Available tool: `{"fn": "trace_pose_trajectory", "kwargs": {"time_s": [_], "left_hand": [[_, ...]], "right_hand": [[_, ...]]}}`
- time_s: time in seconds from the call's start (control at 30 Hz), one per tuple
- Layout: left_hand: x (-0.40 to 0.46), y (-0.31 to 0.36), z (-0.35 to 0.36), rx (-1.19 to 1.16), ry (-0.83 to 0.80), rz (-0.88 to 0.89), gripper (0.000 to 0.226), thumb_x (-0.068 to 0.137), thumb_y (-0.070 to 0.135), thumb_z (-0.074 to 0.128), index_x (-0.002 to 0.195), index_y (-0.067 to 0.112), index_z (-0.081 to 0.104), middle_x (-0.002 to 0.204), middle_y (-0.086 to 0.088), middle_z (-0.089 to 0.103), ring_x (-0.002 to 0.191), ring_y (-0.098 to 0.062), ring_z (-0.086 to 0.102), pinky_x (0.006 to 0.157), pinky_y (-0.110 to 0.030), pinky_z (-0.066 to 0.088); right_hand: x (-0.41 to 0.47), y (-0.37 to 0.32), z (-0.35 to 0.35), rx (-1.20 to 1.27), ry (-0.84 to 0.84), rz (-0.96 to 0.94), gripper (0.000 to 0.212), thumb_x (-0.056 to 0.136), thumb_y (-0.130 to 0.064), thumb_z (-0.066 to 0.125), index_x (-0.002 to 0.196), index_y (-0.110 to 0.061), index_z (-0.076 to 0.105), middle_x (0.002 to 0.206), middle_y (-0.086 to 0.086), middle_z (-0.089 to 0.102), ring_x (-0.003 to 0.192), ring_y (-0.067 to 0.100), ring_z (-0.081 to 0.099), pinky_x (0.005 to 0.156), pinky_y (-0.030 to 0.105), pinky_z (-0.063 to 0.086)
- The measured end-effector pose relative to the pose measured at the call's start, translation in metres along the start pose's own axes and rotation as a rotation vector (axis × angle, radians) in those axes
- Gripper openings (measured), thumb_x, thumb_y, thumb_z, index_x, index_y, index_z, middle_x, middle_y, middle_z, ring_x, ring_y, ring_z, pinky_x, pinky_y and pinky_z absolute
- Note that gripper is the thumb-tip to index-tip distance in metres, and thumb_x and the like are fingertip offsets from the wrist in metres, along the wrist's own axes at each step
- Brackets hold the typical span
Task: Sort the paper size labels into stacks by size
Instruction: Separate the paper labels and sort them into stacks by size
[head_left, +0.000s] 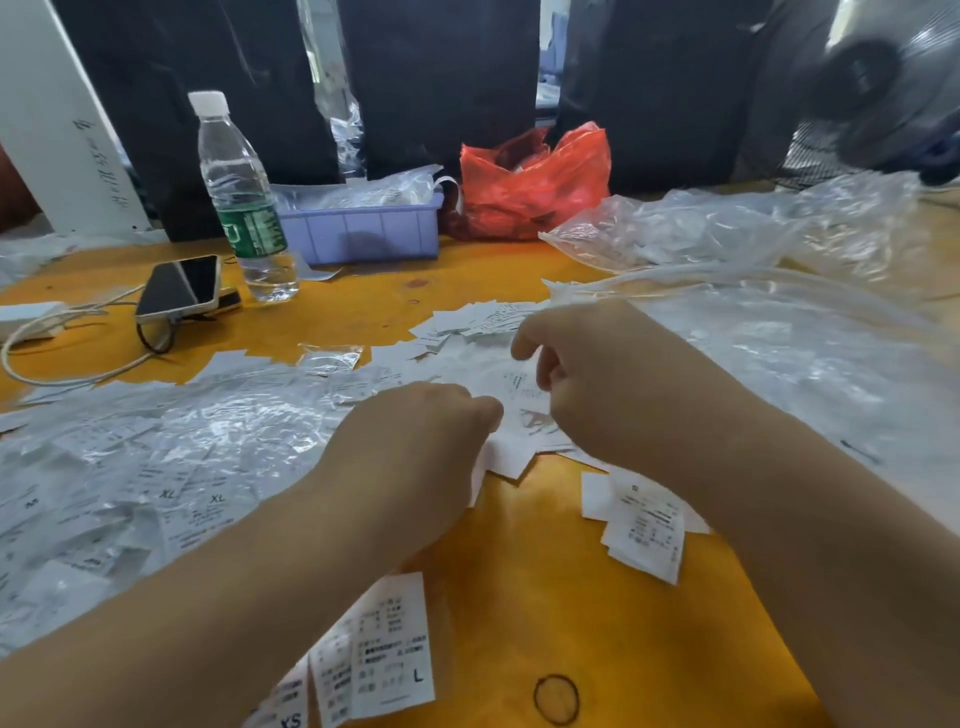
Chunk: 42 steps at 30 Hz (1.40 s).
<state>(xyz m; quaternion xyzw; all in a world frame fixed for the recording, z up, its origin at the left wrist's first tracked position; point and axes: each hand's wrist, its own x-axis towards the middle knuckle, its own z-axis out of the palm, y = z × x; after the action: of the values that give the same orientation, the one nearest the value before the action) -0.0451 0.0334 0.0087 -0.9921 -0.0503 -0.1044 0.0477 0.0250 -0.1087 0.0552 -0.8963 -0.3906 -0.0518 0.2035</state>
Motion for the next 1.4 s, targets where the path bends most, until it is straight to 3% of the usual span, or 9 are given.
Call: {"fn": "trace_pose_trajectory", "kwargs": {"time_s": [0.17, 0.33, 0.47, 0.57, 0.73, 0.9, 1.07, 1.2, 1.4], "left_hand": [[0.002, 0.003, 0.000, 0.018, 0.041, 0.051, 0.025, 0.087, 0.015, 0.057, 0.110, 0.025, 0.059, 0.097, 0.003, 0.065, 0.084, -0.022, 0.060, 0.070, -0.038, 0.057], [0.005, 0.001, -0.004, -0.035, -0.060, -0.076, 0.041, 0.091, 0.058, 0.047, 0.123, 0.033, 0.050, 0.116, 0.010, 0.056, 0.105, -0.015, 0.053, 0.081, -0.032, 0.050], [0.011, 0.010, -0.002, 0.055, -0.035, -0.014, 0.018, 0.099, 0.039, 0.039, 0.101, 0.026, 0.051, 0.100, 0.006, 0.055, 0.092, -0.016, 0.054, 0.078, -0.034, 0.051], [0.011, 0.016, -0.005, 0.046, 0.041, 0.012, 0.015, 0.099, 0.030, 0.041, 0.098, 0.025, 0.055, 0.093, 0.006, 0.056, 0.086, -0.017, 0.054, 0.073, -0.035, 0.053], [0.001, 0.027, -0.017, -0.152, 0.140, -0.003, 0.011, 0.093, 0.031, 0.046, 0.090, 0.025, 0.054, 0.083, 0.005, 0.060, 0.077, -0.019, 0.057, 0.065, -0.038, 0.053], [-0.006, 0.027, -0.025, -0.226, 0.197, 0.021, 0.007, 0.093, 0.030, 0.049, 0.086, 0.028, 0.051, 0.071, 0.006, 0.059, 0.063, -0.015, 0.054, 0.057, -0.037, 0.052], [-0.009, 0.022, -0.026, -0.288, 0.199, 0.017, 0.006, 0.093, 0.028, 0.053, 0.088, 0.030, 0.055, 0.076, 0.007, 0.066, 0.066, -0.013, 0.059, 0.059, -0.037, 0.054], [-0.013, 0.022, -0.028, -0.396, 0.207, 0.011, 0.005, 0.092, 0.028, 0.056, 0.088, 0.031, 0.057, 0.076, 0.010, 0.066, 0.062, -0.007, 0.058, 0.060, -0.036, 0.055], [-0.016, 0.026, -0.035, -0.493, 0.217, 0.009, 0.014, 0.097, 0.028, 0.049, 0.098, 0.042, 0.049, 0.079, 0.012, 0.066, 0.063, -0.004, 0.058, 0.053, -0.030, 0.052]], "right_hand": [[-0.002, 0.015, -0.020, -0.067, 0.074, 0.101, 0.026, 0.081, -0.006, 0.047, 0.095, -0.020, 0.064, 0.095, 0.001, 0.061, 0.086, 0.023, 0.059, 0.078, 0.041, 0.054], [-0.013, 0.035, -0.008, -0.157, -0.114, 0.291, 0.011, 0.093, -0.025, 0.050, 0.090, -0.022, 0.060, 0.088, -0.002, 0.060, 0.075, 0.017, 0.060, 0.069, 0.032, 0.052], [-0.005, 0.051, -0.003, -0.068, -0.184, 0.399, 0.020, 0.089, -0.003, 0.043, 0.086, -0.007, 0.062, 0.079, 0.010, 0.058, 0.065, 0.020, 0.047, 0.057, 0.028, 0.037], [-0.006, 0.056, -0.005, -0.135, -0.161, 0.409, 0.014, 0.086, -0.002, 0.048, 0.077, -0.012, 0.053, 0.077, 0.007, 0.055, 0.063, 0.019, 0.047, 0.053, 0.027, 0.037], [-0.013, 0.051, -0.002, -0.259, -0.187, 0.376, 0.018, 0.085, -0.008, 0.047, 0.098, -0.018, 0.038, 0.086, 0.000, 0.044, 0.085, 0.024, 0.050, 0.063, 0.033, 0.039], [-0.015, 0.047, -0.004, -0.200, -0.171, 0.317, 0.027, 0.087, 0.001, 0.047, 0.107, -0.014, 0.055, 0.102, 0.005, 0.057, 0.078, 0.019, 0.050, 0.054, 0.023, 0.035], [-0.016, 0.051, -0.008, -0.125, -0.133, 0.330, 0.035, 0.089, 0.000, 0.047, 0.119, -0.016, 0.053, 0.112, 0.005, 0.055, 0.082, 0.019, 0.052, 0.056, 0.023, 0.038], [-0.014, 0.053, -0.010, -0.092, 0.033, 0.304, 0.044, 0.084, 0.001, 0.051, 0.126, -0.015, 0.049, 0.122, 0.008, 0.051, 0.092, 0.023, 0.057, 0.074, 0.034, 0.051], [-0.013, 0.039, -0.014, 0.295, 0.295, 0.034, 0.050, 0.075, 0.009, 0.052, 0.112, -0.024, 0.061, 0.099, -0.006, 0.054, 0.084, 0.007, 0.057, 0.065, 0.014, 0.044]]}}
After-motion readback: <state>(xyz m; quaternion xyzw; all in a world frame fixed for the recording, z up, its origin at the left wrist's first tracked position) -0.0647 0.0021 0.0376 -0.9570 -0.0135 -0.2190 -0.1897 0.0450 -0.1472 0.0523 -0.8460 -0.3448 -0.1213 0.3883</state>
